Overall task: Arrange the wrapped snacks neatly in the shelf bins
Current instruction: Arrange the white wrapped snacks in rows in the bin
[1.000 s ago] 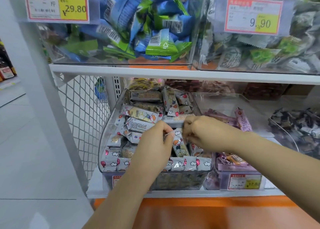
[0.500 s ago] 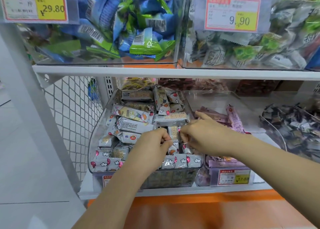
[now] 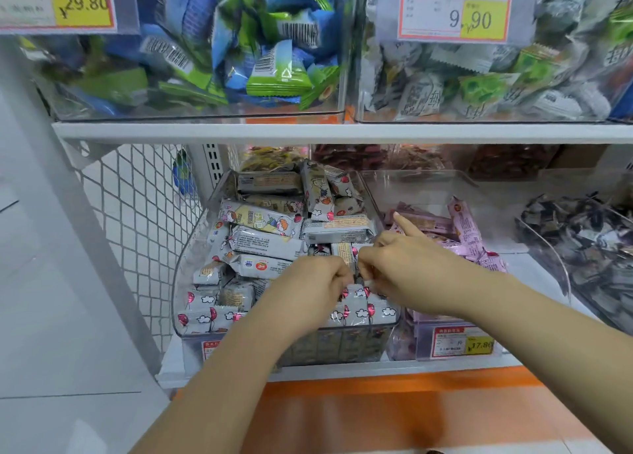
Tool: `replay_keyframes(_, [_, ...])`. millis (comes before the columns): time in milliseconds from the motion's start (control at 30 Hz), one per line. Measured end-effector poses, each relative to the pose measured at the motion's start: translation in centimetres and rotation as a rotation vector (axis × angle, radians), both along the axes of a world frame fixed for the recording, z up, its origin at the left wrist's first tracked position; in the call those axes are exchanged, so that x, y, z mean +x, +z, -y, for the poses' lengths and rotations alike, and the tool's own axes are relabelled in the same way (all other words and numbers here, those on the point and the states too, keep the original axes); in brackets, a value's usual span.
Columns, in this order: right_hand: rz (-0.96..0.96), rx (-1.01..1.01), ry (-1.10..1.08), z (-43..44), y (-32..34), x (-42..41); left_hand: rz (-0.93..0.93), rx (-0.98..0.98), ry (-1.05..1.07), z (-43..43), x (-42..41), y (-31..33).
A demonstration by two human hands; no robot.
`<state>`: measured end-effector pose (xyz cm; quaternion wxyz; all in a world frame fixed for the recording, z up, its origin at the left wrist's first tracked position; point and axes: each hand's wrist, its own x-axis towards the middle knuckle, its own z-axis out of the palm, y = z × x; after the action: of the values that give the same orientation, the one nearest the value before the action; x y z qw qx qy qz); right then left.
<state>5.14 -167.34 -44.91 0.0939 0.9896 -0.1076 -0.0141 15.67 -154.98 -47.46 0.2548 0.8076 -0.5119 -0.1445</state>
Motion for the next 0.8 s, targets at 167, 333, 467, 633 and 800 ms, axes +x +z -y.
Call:
replay_keyframes(167, [0.234,0.302,0.006,0.4,0.1,-1.0,-0.027,-0.078,0.109,-1.4,1.7,1.5])
replay_keyframes(333, [0.318,0.391,0.054,0.3,-1.2,-1.2,0.379,-0.019,0.107,-1.9,3.4,1.9])
replay_keyframes(467, [0.321,0.394,0.089,0.3,-2.1,-0.9,0.611,0.057,-0.071,-1.2,3.8,2.4])
replay_keyframes(633, [0.311,0.351,0.089,0.4,-2.2,-0.5,0.762,0.119,-0.208,0.0,4.4,2.7])
replay_keyframes(800, [0.343,0.358,0.070,0.4,-2.6,-0.7,0.754,0.043,-0.267,0.3,4.6,2.5])
